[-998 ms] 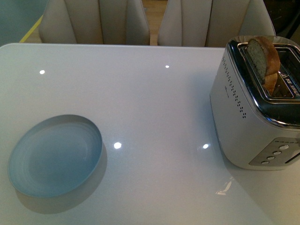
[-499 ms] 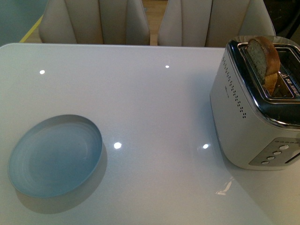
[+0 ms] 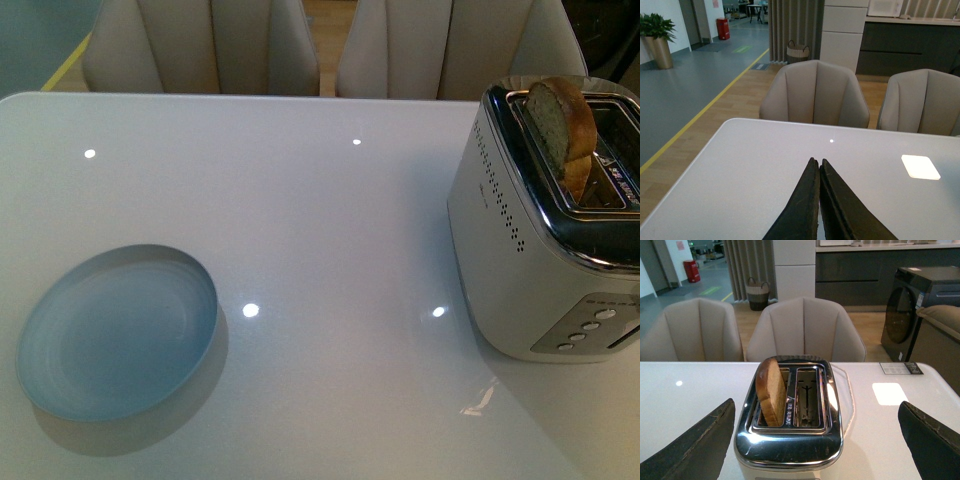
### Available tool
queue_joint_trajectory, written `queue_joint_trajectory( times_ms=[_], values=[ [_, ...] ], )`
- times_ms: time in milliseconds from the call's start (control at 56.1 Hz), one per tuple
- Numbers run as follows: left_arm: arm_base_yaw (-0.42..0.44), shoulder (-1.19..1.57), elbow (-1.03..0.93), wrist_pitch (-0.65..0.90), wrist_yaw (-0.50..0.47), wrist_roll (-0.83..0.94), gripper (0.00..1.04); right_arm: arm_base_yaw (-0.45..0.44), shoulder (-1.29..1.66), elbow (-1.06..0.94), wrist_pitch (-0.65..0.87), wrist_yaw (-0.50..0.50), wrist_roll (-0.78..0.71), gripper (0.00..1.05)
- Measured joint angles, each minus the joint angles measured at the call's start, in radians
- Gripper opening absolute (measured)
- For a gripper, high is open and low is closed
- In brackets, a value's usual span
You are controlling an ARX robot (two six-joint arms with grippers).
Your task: Left arm holds plate, right arm toasts bread
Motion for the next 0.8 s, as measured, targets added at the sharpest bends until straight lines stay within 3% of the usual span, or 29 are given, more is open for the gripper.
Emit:
queue_joint_trajectory(
  times_ms=[802],
  values=[
    [0.0,-0.037,0.0,-0.015,0.0,0.0,0.06,0.0,0.0,0.0,0.0,0.0,0.0,0.96]
  ],
)
